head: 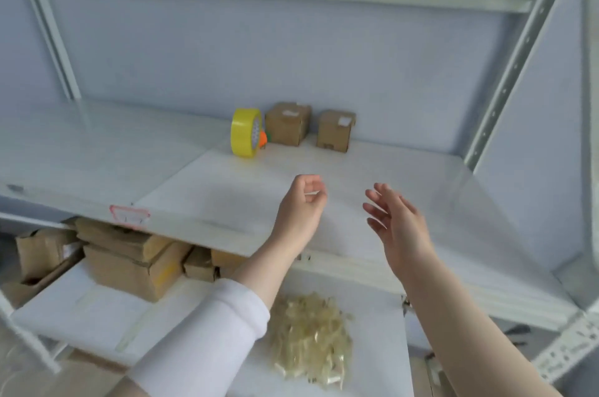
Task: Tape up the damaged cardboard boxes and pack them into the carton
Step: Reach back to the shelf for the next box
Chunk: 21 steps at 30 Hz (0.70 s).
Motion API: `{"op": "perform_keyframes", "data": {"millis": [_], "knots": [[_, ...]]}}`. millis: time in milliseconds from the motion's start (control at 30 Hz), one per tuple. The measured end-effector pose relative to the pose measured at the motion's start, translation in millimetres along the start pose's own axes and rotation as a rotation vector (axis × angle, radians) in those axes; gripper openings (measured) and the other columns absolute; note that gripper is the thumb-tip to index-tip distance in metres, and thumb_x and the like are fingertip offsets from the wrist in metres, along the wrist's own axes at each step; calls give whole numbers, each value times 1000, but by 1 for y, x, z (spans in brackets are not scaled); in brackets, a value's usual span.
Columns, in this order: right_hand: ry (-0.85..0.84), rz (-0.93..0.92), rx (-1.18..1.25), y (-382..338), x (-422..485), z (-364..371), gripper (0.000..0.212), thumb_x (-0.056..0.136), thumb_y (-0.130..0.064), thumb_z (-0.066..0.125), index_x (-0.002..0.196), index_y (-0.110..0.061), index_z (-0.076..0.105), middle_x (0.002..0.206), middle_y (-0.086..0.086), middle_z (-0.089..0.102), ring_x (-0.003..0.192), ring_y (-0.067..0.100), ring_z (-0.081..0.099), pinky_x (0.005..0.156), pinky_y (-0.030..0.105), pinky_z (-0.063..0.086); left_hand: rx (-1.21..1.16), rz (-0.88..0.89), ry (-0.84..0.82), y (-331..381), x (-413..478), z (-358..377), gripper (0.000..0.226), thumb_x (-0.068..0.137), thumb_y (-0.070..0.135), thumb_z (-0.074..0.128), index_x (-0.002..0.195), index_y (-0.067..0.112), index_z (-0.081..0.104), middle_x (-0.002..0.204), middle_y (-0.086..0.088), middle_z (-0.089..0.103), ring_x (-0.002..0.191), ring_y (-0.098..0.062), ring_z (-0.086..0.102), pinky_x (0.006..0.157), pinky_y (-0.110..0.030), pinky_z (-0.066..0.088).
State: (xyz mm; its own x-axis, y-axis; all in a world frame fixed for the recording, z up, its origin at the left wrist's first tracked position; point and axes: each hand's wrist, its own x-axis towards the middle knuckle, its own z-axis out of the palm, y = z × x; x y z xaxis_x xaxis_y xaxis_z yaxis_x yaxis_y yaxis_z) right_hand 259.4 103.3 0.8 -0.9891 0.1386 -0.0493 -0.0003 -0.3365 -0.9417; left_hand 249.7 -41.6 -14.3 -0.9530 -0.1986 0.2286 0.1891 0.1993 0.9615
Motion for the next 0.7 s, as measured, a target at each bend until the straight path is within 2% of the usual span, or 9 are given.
{"op": "perform_keyframes", "data": {"millis": [167, 333, 433, 500, 567, 700], "knots": [[-21, 54, 59, -9, 83, 2, 22, 95, -25, 52, 110, -10, 55, 99, 1, 65, 89, 17, 62, 68, 25, 46, 105, -41, -3, -8, 76, 20, 33, 91, 13, 55, 124, 10, 49, 127, -10, 56, 100, -13, 54, 90, -25, 39], [-31, 90, 50, -5, 148, 6, 27, 94, -30, 54, 116, -13, 53, 110, 3, 63, 107, 23, 59, 81, 29, 46, 101, -117, 18, -16, 135, 34, 45, 92, 27, 57, 133, 17, 41, 136, -5, 47, 109, -13, 51, 85, -24, 37], [-35, 109, 44, -2, 175, 7, 37, 93, -29, 55, 125, -12, 50, 118, 5, 60, 113, 24, 56, 89, 31, 46, 114, -156, -1, -20, 164, 48, 62, 90, 35, 59, 142, 18, 31, 146, -5, 37, 129, -20, 42, 95, -27, 36], [-21, 133, 45, -2, 191, 8, 36, 92, -29, 57, 124, -13, 51, 120, 6, 59, 114, 25, 55, 93, 33, 46, 154, -132, -3, -19, 184, 57, 73, 88, 39, 61, 147, 17, 23, 152, -5, 27, 137, -21, 32, 104, -31, 31], [-16, 152, 43, -2, 207, 9, 34, 92, -30, 58, 122, -15, 51, 122, 6, 58, 115, 24, 54, 97, 34, 45, 189, -78, 24, -17, 206, 65, 80, 86, 41, 63, 148, 15, 20, 154, -4, 24, 140, -20, 26, 109, -32, 26], [-9, 133, 21, -6, 238, 15, 47, 92, -33, 57, 132, -12, 46, 128, 6, 55, 118, 24, 52, 101, 35, 44, 340, -46, 48, -16, 258, 82, 88, 78, 53, 66, 147, 20, 24, 155, -10, 18, 143, -24, 18, 111, -40, 23]]}}
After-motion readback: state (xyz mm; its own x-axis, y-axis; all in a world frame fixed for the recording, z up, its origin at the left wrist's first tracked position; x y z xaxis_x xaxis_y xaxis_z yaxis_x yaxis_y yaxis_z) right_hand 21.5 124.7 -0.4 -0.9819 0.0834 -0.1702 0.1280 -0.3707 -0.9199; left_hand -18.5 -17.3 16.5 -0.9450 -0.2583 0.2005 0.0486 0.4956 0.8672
